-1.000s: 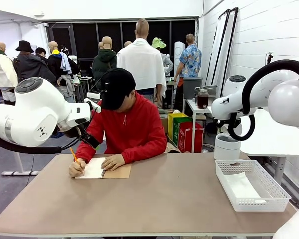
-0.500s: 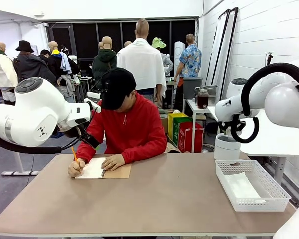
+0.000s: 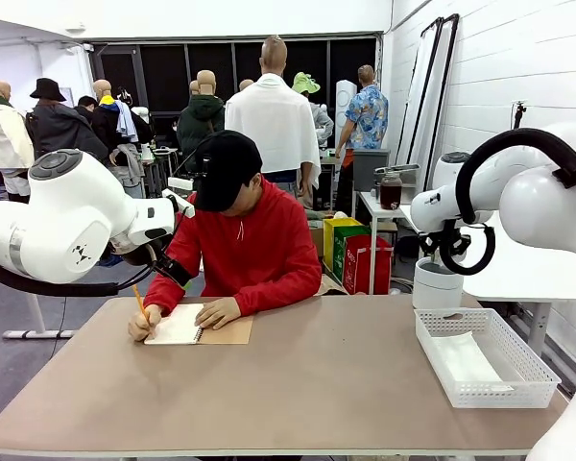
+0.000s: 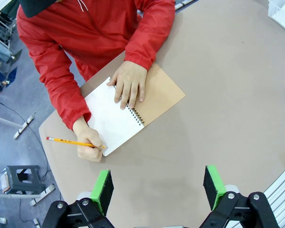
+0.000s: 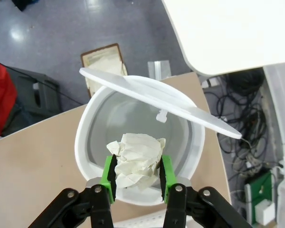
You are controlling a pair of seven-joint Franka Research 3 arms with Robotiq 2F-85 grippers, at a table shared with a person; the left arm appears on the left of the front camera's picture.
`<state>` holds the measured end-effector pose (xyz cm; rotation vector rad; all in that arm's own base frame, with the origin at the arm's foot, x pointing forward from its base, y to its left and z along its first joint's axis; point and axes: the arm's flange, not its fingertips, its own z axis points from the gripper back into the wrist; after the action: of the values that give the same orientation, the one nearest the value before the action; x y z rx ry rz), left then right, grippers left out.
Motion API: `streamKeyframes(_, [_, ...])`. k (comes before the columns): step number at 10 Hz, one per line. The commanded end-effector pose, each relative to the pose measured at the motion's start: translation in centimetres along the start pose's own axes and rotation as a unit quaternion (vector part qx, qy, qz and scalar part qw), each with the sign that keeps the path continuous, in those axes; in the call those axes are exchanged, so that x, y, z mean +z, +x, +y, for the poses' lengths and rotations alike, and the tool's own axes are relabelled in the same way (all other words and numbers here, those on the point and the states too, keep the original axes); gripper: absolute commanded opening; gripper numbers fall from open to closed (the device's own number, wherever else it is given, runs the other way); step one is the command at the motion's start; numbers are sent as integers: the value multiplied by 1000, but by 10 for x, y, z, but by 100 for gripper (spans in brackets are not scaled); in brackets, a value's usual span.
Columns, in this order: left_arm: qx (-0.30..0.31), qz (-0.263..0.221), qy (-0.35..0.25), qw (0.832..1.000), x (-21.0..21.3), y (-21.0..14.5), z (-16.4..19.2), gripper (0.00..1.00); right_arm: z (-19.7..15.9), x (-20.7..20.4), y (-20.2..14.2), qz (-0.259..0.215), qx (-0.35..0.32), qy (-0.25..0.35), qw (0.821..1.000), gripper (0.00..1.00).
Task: Sort the paper based on its condition.
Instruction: If a person hands you a paper, place it in the Organizing basket , and if it's crumpled, put it in the Trash can.
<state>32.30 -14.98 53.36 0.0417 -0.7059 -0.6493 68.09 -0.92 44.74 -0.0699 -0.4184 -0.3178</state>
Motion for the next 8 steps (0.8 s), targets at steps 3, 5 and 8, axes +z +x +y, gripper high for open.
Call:
streamKeyframes(3, [-1, 0, 1, 1000, 0, 0, 0, 100, 4, -5, 10, 15, -22, 5, 1000, 85])
streamKeyframes(5, [-1, 0, 1, 1000, 0, 0, 0, 100, 3, -5, 9, 15, -25, 6, 1000, 100])
streamKeyframes(8, [-1, 0, 1, 1000, 0, 0, 0, 100, 0, 2, 4, 18, -24, 13, 999, 100])
